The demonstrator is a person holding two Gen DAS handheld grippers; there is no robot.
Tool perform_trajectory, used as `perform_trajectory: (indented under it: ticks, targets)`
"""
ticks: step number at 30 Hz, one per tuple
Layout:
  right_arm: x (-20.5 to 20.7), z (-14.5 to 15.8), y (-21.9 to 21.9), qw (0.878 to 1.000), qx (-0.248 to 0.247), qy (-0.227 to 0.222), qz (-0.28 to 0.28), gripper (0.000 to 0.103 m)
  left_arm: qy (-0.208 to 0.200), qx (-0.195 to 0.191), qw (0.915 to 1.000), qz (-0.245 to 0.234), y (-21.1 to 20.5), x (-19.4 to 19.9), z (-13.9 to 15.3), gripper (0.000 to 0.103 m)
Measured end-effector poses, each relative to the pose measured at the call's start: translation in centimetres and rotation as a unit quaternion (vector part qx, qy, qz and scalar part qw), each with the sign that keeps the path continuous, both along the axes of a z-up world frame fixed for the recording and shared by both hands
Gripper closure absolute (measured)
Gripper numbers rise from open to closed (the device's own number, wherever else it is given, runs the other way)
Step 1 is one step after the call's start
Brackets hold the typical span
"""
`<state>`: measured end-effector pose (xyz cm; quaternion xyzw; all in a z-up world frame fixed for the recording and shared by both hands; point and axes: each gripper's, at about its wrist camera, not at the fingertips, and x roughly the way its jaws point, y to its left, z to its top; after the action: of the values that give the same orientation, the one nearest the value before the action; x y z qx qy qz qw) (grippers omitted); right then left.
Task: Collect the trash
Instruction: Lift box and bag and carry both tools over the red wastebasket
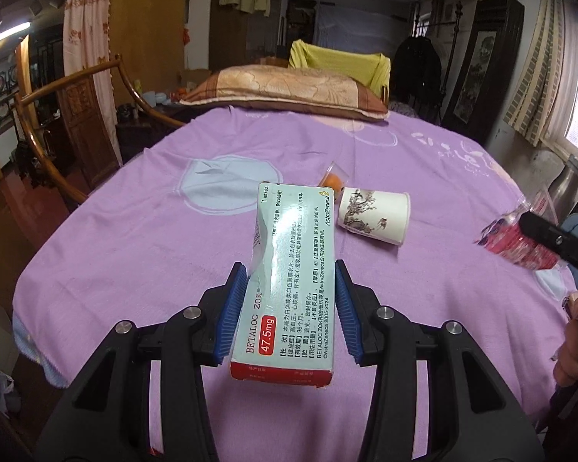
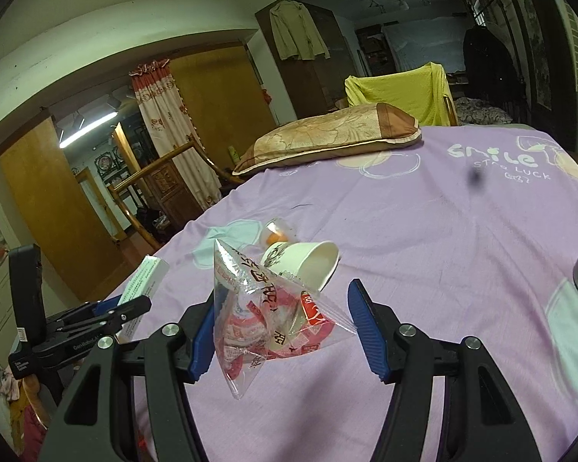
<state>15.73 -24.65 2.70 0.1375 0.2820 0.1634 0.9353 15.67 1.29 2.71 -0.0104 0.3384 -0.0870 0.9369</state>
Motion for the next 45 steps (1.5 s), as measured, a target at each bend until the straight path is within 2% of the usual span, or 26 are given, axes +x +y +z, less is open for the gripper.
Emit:
perform_trajectory:
  ticks: [10,16,25,32,45]
  targets:
    - [-5.6,1.8,2.3,0.999,0.009,-0.028,0.03,0.04,-0.053,-0.018,0.9978,0.035,2.9,-7.2,2.6,0.057]
    - [-7.7,2.8,5.2,0.997,0.012,-0.039,0.07,0.04,-0.071,-0.032,0.9923,0.096,7.7,-12.8,2.8,0.057]
    - [-10.3,3.6,12.3,0.99,-0.011,-0.04,0.136,0.04,-0.084,-0.017,0.9772,0.194,14.5,-19.2,1.1,0.057]
    - [-10.8,3.1,18.7,0.981,-0.044,-0.025,0.186,0.041,-0.072,-0.026,0.9696,0.232,18.7,-19.6,-1.3,0.057]
    - [-9.5,0.5,27.7,0.963,-0.09,0.019,0.252,0.041,-0.002,-0.057,0.963,0.263,24.3,-16.8,-7.8,0.057]
